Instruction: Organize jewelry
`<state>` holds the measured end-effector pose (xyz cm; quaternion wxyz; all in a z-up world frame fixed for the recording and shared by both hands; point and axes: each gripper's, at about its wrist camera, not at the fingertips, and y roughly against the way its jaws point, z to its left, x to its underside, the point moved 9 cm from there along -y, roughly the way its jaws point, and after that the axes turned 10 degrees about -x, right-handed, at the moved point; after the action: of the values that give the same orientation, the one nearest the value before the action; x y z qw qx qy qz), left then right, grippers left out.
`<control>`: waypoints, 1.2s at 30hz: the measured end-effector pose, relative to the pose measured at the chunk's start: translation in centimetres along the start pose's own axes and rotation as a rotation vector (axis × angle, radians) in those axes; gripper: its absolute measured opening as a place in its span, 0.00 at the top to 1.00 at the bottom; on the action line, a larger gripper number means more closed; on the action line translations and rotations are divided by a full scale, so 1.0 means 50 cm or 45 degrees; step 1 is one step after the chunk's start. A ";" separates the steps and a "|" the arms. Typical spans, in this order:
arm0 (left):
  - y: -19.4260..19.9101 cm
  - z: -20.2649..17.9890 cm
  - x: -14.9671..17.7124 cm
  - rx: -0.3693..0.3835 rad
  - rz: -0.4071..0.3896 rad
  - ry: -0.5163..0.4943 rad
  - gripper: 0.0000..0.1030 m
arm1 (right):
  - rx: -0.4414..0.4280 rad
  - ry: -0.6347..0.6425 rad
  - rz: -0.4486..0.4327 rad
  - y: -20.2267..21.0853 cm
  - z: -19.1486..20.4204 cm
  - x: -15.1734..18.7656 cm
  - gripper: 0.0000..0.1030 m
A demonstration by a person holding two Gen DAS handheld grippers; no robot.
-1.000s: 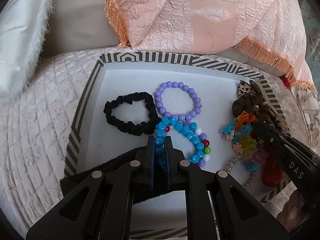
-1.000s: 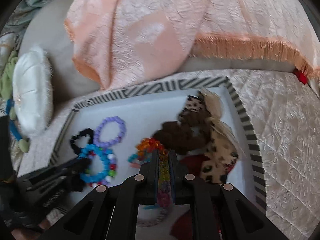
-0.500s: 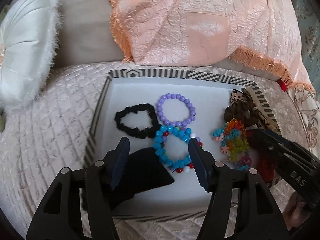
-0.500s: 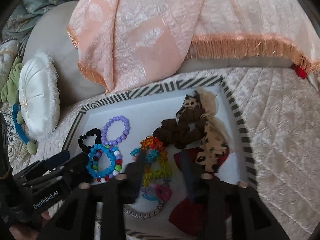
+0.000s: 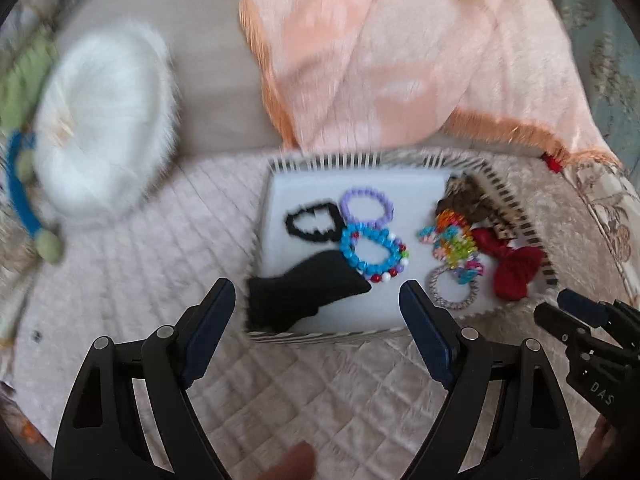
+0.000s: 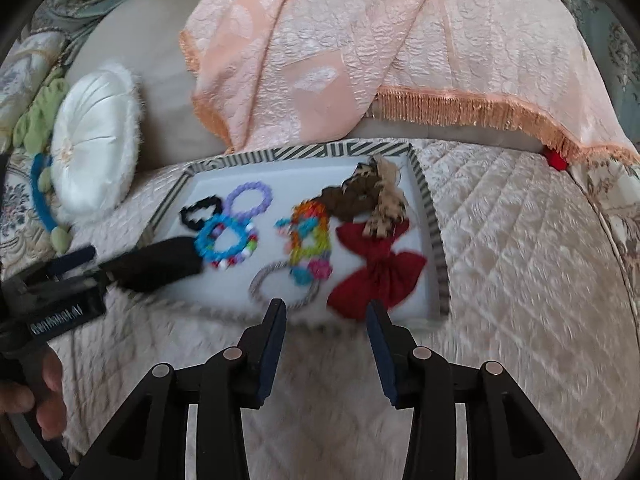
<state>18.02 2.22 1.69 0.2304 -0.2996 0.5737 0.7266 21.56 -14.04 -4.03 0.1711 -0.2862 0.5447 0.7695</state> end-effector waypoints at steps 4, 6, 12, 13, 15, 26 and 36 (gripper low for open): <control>0.100 0.022 0.036 0.022 -0.116 0.012 0.15 | -0.051 0.025 -0.069 0.060 0.029 0.029 0.61; 0.129 0.031 0.056 0.050 -0.137 0.039 0.00 | -0.058 0.081 -0.123 0.092 0.048 0.032 0.61; 0.122 0.014 0.072 0.064 -0.122 0.045 0.00 | -0.024 0.228 -0.309 0.158 0.082 0.026 0.06; 0.112 0.010 0.075 0.058 -0.105 0.049 0.00 | -0.007 0.251 -0.327 0.165 0.085 0.025 0.06; 0.099 0.004 0.078 0.064 -0.074 0.073 0.00 | 0.058 0.274 -0.330 0.166 0.081 0.024 0.03; 0.080 -0.027 0.095 0.154 0.018 0.099 0.00 | 0.135 0.124 -0.173 0.112 0.019 0.048 0.01; 0.046 0.003 0.116 0.092 0.119 0.142 0.00 | 0.141 0.114 -0.128 0.105 0.012 0.057 0.01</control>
<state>12.29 1.79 -0.73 0.1747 -0.3041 0.6248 0.6976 16.15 -15.44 -1.77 0.2005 -0.3374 0.5786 0.7150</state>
